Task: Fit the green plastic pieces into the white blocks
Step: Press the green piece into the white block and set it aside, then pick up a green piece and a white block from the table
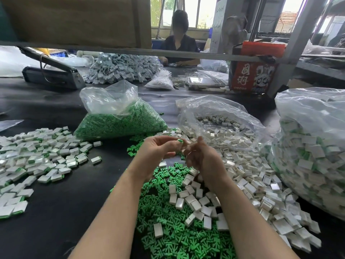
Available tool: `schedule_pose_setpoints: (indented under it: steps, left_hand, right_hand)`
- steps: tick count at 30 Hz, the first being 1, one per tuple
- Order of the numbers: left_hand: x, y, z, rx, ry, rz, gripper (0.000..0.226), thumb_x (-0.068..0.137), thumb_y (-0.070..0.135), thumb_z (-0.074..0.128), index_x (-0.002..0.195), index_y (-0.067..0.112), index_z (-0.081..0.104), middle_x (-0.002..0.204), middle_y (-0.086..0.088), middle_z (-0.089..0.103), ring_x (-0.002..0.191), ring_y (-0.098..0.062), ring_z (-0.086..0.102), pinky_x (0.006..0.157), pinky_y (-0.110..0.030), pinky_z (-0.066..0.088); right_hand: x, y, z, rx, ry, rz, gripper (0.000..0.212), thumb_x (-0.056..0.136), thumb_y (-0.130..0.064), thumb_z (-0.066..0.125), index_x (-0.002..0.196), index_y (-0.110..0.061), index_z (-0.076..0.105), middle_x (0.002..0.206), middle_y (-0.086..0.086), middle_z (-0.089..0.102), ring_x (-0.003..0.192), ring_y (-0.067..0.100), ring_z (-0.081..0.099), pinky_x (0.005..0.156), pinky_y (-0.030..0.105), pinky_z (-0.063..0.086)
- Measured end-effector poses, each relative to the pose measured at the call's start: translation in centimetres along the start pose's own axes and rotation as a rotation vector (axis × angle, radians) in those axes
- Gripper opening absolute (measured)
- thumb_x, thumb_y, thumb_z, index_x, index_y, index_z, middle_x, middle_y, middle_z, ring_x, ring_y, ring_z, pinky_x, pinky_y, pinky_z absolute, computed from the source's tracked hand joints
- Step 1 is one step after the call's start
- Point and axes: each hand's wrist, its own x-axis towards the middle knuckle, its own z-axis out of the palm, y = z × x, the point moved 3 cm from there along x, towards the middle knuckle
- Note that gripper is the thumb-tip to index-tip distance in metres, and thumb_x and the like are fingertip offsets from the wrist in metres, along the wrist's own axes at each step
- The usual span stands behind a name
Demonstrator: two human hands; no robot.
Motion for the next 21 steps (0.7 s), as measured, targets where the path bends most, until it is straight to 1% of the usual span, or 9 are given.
schedule_pose_setpoints:
  steps: [2,5,7,9,11,12,16,19,21]
  left_hand:
    - [-0.6,1.3,-1.3,0.097,-0.180,-0.011,0.030,0.074,0.028,0.078,0.097,0.010,0.077,0.098,-0.012,0.075,0.088,-0.021,0.070,0.076,-0.025,0.054]
    - [-1.9,2.0,-1.8,0.324,-0.504,-0.156,0.029,0.075,0.030,0.081,0.097,0.014,0.076,0.096,-0.009,0.075,0.084,-0.017,0.068,0.072,-0.024,0.051]
    - [-2.1,1.9,-1.5,0.375,-0.542,-0.218,0.029,0.070,0.031,0.083,0.093,0.016,0.075,0.087,-0.006,0.075,0.077,-0.012,0.066,0.066,-0.021,0.048]
    - [-2.0,2.0,-1.4,0.383,-0.479,-0.234,0.028,0.067,0.032,0.084,0.090,0.018,0.075,0.083,-0.002,0.074,0.074,-0.008,0.065,0.061,-0.018,0.047]
    - [-1.7,1.9,-2.2,0.423,-0.344,-0.239,0.023,0.069,0.032,0.084,0.088,0.021,0.076,0.082,0.002,0.075,0.073,-0.005,0.067,0.061,-0.016,0.047]
    - [-1.5,1.7,-3.2,0.475,-0.217,-0.235,0.018,0.070,0.029,0.084,0.085,0.022,0.076,0.081,0.004,0.075,0.073,-0.005,0.068,0.063,-0.018,0.048]
    - [-1.8,1.1,-8.7,0.842,0.417,-0.215,0.012,0.074,0.024,0.082,0.075,0.023,0.070,0.073,0.005,0.072,0.076,-0.018,0.068,0.069,-0.032,0.052]
    - [-3.5,0.9,-12.1,1.124,0.744,-0.346,0.008,0.081,0.028,0.074,0.085,0.023,0.068,0.093,-0.007,0.071,0.090,-0.032,0.063,0.071,-0.034,0.046]
    - [-4.4,0.6,-13.5,1.228,0.859,-0.490,0.017,0.085,0.026,0.066,0.101,0.020,0.070,0.107,-0.012,0.068,0.104,-0.038,0.059,0.079,-0.039,0.046]
  right_hand:
    - [0.2,-0.1,-0.6,0.019,0.030,-0.023,0.050,0.100,-0.042,0.036,0.074,-0.008,0.064,0.057,0.006,0.057,0.053,0.017,0.050,0.059,0.029,0.039]
    - [0.1,-0.4,-1.0,-0.014,0.060,-0.057,0.046,0.104,-0.032,0.036,0.078,-0.003,0.060,0.056,0.000,0.058,0.048,0.010,0.050,0.051,0.017,0.043]
    - [0.0,-0.6,-0.9,-0.042,0.075,-0.072,0.043,0.104,-0.028,0.038,0.078,-0.002,0.060,0.054,0.000,0.057,0.045,0.007,0.048,0.047,0.014,0.040]
    - [-0.2,-0.8,-0.7,-0.079,0.084,-0.096,0.040,0.104,-0.023,0.040,0.076,-0.002,0.059,0.053,0.002,0.054,0.042,0.005,0.045,0.045,0.013,0.037]
    - [-0.3,-1.0,-0.6,-0.115,0.090,-0.110,0.039,0.103,-0.020,0.042,0.075,-0.001,0.060,0.052,0.002,0.053,0.041,0.005,0.044,0.045,0.014,0.036]
    - [-0.3,-1.0,-0.6,-0.127,0.090,-0.113,0.038,0.103,-0.020,0.043,0.075,-0.001,0.060,0.052,0.000,0.053,0.042,0.005,0.045,0.045,0.014,0.037]
    - [-0.2,-0.9,-0.7,-0.252,0.102,-0.121,0.032,0.101,-0.018,0.049,0.075,-0.005,0.061,0.055,0.000,0.056,0.047,0.010,0.048,0.051,0.021,0.041]
    - [-0.1,-0.6,-0.8,-0.456,0.117,-0.146,0.025,0.099,-0.019,0.054,0.077,-0.009,0.063,0.061,0.004,0.057,0.044,0.002,0.046,0.047,0.018,0.038]
    - [0.0,-0.4,-0.7,-0.615,0.111,-0.160,0.024,0.097,-0.020,0.057,0.080,-0.006,0.064,0.062,0.003,0.057,0.047,0.007,0.045,0.047,0.020,0.037]
